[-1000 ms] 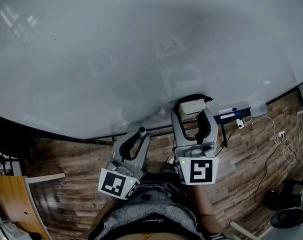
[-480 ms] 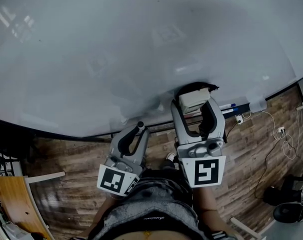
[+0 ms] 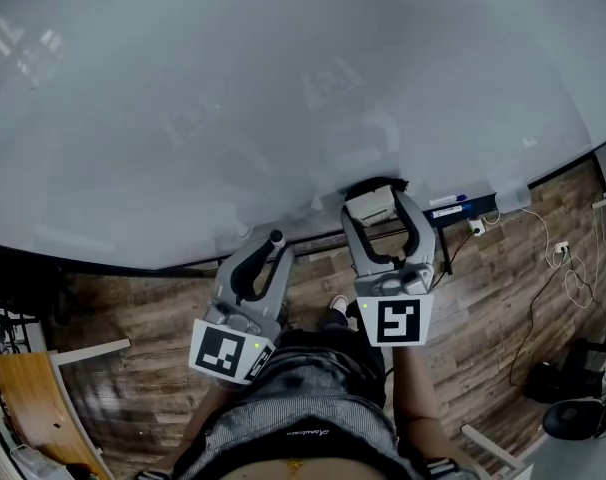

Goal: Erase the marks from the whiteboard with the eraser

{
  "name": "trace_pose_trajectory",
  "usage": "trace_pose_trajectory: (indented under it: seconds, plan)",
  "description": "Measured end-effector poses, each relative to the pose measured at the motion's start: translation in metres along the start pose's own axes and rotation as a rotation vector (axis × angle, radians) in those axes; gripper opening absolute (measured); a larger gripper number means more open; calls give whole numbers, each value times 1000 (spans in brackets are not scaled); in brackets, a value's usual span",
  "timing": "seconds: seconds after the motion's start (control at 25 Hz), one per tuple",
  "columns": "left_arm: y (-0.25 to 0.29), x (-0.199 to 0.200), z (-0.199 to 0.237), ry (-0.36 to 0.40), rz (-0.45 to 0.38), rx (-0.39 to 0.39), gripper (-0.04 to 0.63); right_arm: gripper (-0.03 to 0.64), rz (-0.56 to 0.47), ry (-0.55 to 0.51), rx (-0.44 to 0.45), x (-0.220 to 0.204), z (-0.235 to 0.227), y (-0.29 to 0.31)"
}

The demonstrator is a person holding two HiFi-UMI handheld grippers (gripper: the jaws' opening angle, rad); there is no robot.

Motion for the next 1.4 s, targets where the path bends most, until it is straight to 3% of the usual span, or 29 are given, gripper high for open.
trace_pose_trajectory:
  seconds: [0.12,0.44,0.72,1.16,1.4]
  plan:
    - [6,0,-5,-4,4,-5,75,262,90,27,5,-19,-5,-5]
    - [16,4,-23,15,-4,-13,75,264,35,71,122,-16,-15,-10]
    - [18,6,-35,28,-20,15,75,264,42,98,157,-22,-9,-23]
    - [25,-5,-64,60,-15,53,75,264,56,311,131,-45,-13,-55]
    - [31,-1,-68,77,-32,43,75,265,49,367,106,-35,-13,-61]
Point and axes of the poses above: the fingertips, and each gripper's own axes: y forward along the fingers, z to its left, x out of its top, the point moved 6 cm from there along -y, backward along the fingers, and after that the axes turned 9 degrees about y, right-handed, at the moved point
